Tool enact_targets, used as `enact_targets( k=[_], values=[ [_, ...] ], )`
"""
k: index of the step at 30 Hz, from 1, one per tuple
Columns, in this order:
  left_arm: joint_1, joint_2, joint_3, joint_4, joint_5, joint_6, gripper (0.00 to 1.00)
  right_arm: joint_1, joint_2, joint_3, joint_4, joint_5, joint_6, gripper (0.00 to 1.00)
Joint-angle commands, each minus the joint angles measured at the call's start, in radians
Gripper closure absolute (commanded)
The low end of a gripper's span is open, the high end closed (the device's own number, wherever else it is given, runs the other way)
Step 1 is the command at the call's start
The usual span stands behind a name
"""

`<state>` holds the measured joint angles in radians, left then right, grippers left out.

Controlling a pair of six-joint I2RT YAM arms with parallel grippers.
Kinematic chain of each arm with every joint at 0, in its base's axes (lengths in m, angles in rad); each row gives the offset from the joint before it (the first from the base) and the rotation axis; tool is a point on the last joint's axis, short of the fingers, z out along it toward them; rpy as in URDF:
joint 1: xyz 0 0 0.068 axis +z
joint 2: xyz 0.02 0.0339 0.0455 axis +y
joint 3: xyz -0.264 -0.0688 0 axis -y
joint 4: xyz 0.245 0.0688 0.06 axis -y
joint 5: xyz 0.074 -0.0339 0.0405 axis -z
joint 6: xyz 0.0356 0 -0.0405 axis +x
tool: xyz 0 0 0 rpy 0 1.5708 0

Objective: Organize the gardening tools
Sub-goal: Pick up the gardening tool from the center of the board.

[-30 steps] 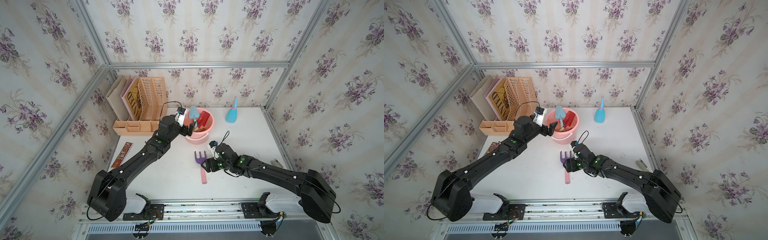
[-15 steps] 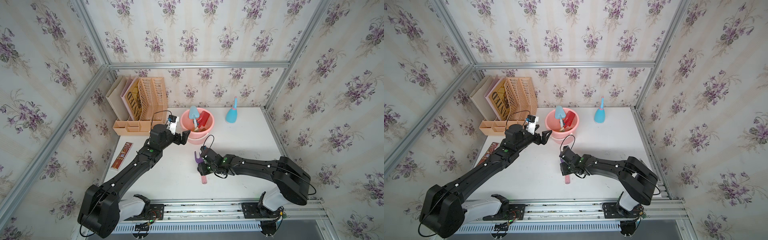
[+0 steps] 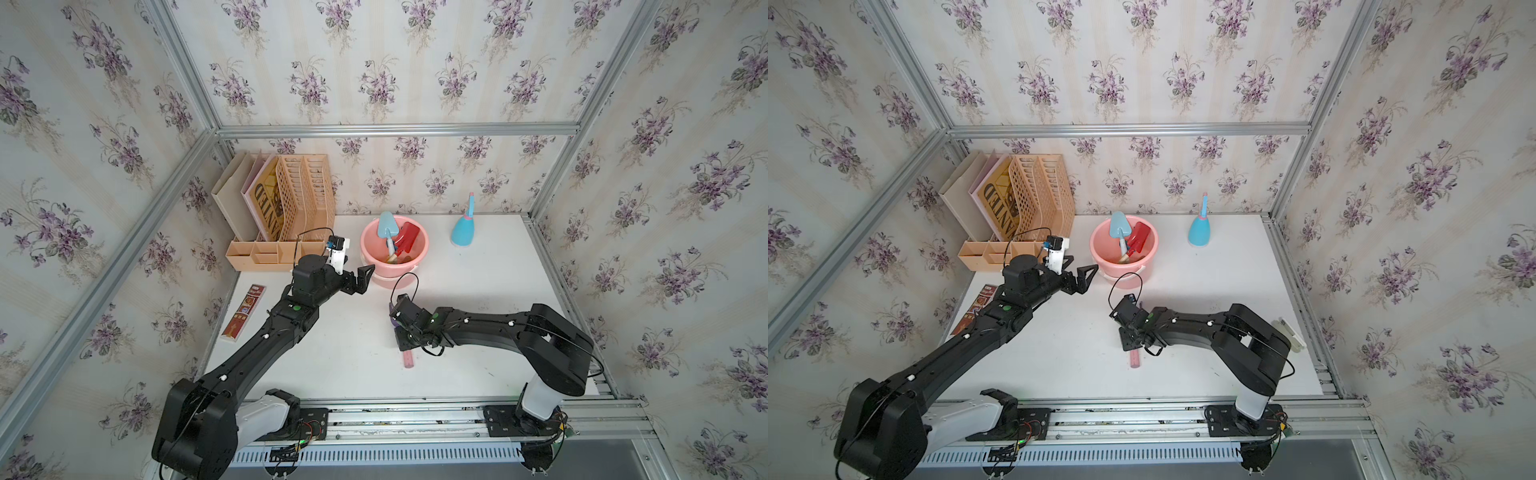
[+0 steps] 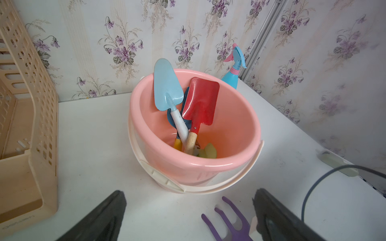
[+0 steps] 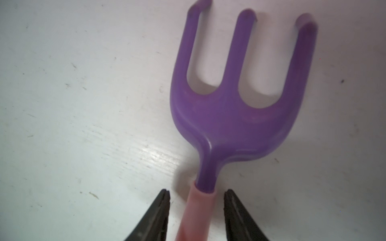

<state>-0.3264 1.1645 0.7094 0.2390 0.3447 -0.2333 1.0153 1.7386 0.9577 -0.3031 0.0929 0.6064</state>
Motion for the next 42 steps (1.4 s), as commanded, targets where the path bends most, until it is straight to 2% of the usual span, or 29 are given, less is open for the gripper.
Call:
enact_targets(
  k=[1,6,14,28,35,42],
  values=[
    [0.016,-0.009,-0.012,0.044,0.072,-0.026,0.01,0.002,0.012,0.006,0.000,0.016,0.003,0.58],
    [0.036,-0.017,-0.019,0.031,0.140,-0.036,0.01,0.002,0.022,0.007,0.003,0.011,0.000,0.69],
    [0.036,-0.036,-0.011,-0.044,0.164,-0.018,0.01,0.002,0.002,-0.008,0.008,0.025,0.003,1.00],
    [0.037,-0.074,-0.040,-0.134,0.134,0.003,0.01,-0.017,-0.357,-0.097,0.051,0.180,-0.023,1.00],
    [0.037,-0.062,-0.036,-0.145,0.139,0.009,0.01,-0.032,-0.530,-0.088,0.120,0.295,-0.099,1.00],
    [0.036,-0.043,-0.034,-0.153,0.159,0.003,0.01,-0.095,-0.562,-0.037,0.248,0.331,-0.213,1.00]
  ],
)
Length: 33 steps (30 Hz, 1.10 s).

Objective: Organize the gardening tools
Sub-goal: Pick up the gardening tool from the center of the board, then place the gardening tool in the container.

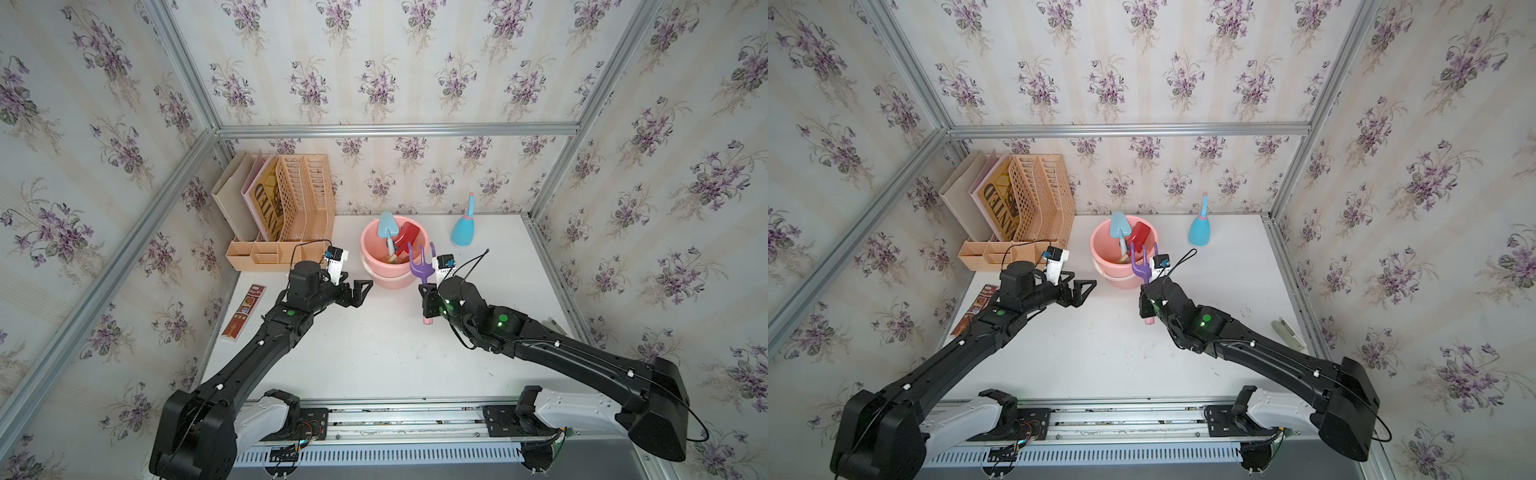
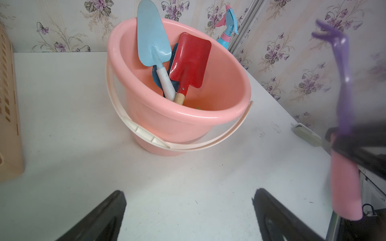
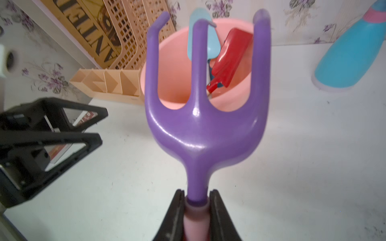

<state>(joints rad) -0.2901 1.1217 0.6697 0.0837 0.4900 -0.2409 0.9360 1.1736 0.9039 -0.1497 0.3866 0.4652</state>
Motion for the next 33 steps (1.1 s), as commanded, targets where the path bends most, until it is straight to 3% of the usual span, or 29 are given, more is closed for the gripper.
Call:
enact_targets(
  k=[1,18,26,33],
  values=[
    [0.000,0.000,0.004,0.004,0.013,0.009,0.01,-0.027,0.013,0.021,0.128,0.032,-0.091,1.00],
    [-0.001,0.031,0.000,0.036,0.050,-0.004,0.01,-0.113,0.330,0.122,0.821,0.027,-0.379,1.00],
    [-0.004,0.035,-0.014,0.045,0.048,-0.011,0.01,-0.153,0.550,0.219,0.986,-0.031,-0.393,1.00],
    [-0.003,0.041,-0.013,0.042,0.047,-0.005,0.01,-0.165,0.713,0.348,1.006,-0.056,-0.379,1.00]
  ],
)
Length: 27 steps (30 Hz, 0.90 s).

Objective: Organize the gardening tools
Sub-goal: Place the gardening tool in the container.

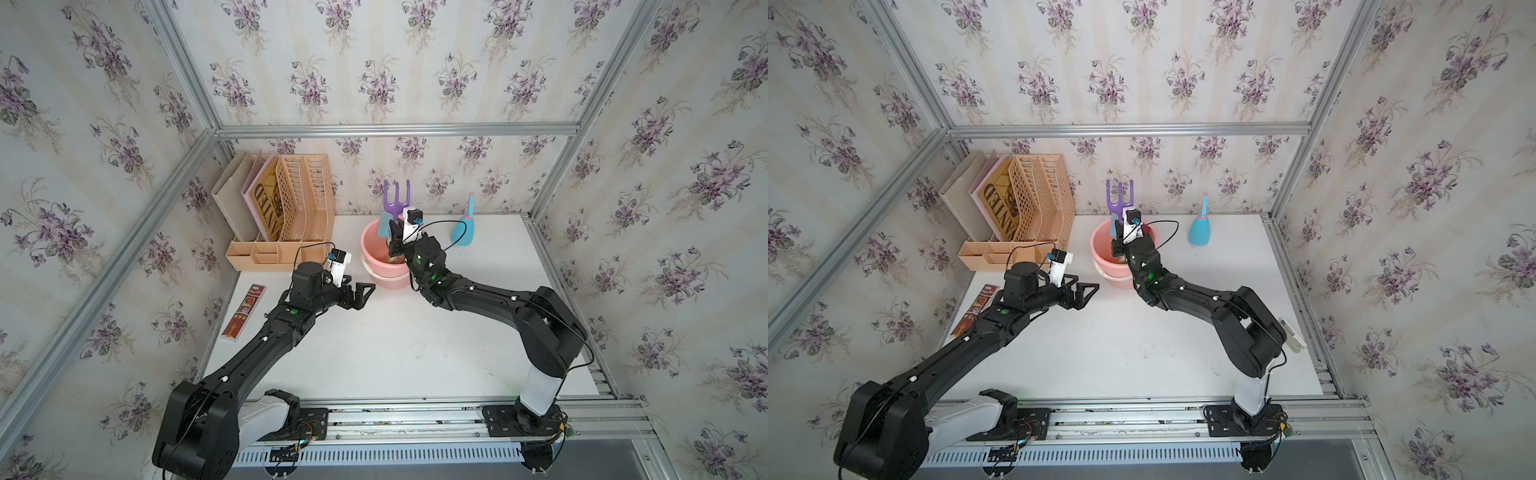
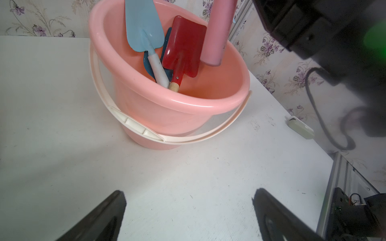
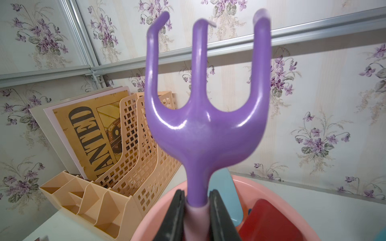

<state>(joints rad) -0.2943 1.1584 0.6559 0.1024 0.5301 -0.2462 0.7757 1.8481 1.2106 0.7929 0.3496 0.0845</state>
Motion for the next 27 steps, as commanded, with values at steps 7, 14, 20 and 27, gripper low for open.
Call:
enact_targets(
  k=[7,14,20,27],
  values=[
    [0.000,0.001,-0.004,0.020,0.003,0.002,0.01,-0.019,0.145,0.121,0.038,-0.049,0.017,1.00],
    [0.001,0.006,-0.006,0.017,0.002,0.004,0.01,-0.032,0.189,0.111,0.031,-0.099,0.040,1.00],
    [0.000,0.009,-0.004,0.020,0.002,-0.001,0.01,-0.033,0.211,0.096,0.026,-0.130,0.053,1.00],
    [0.000,0.014,0.001,0.016,0.002,0.001,0.01,-0.035,0.245,0.109,-0.009,-0.156,0.064,1.00]
  ],
)
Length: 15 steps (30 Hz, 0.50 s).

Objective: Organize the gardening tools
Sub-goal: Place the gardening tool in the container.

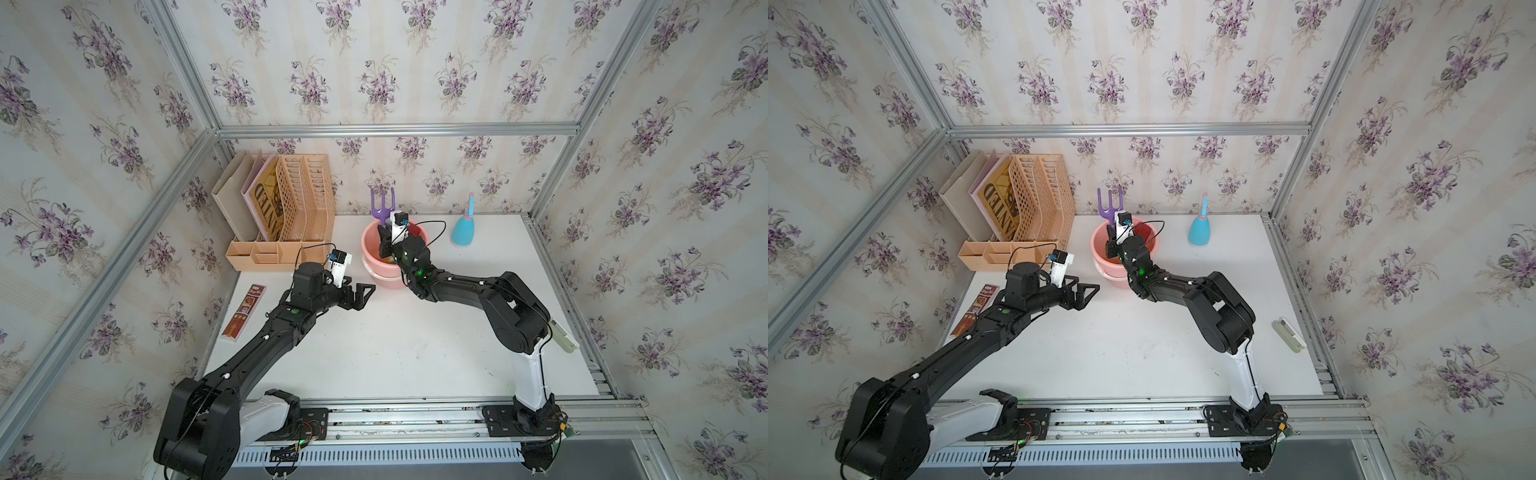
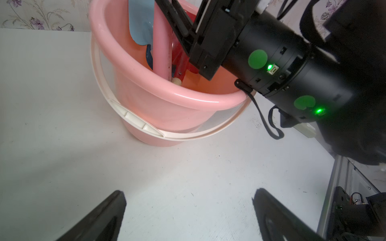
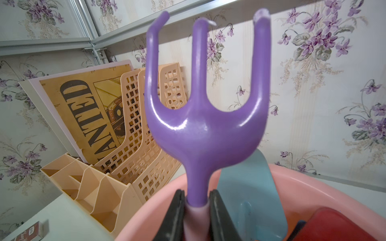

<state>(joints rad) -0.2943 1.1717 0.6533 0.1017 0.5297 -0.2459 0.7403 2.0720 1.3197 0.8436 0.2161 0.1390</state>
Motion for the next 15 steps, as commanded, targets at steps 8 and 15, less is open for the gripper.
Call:
enact_targets(
  k=[8,15],
  values=[
    [0.001,0.006,0.005,0.015,0.002,0.003,0.01,0.001,-0.009,-0.016,-0.093,-0.017,0.003,1.00],
    [0.000,0.014,0.014,0.015,0.004,0.008,0.01,0.001,-0.081,-0.002,-0.142,-0.025,-0.039,1.00]
  ],
)
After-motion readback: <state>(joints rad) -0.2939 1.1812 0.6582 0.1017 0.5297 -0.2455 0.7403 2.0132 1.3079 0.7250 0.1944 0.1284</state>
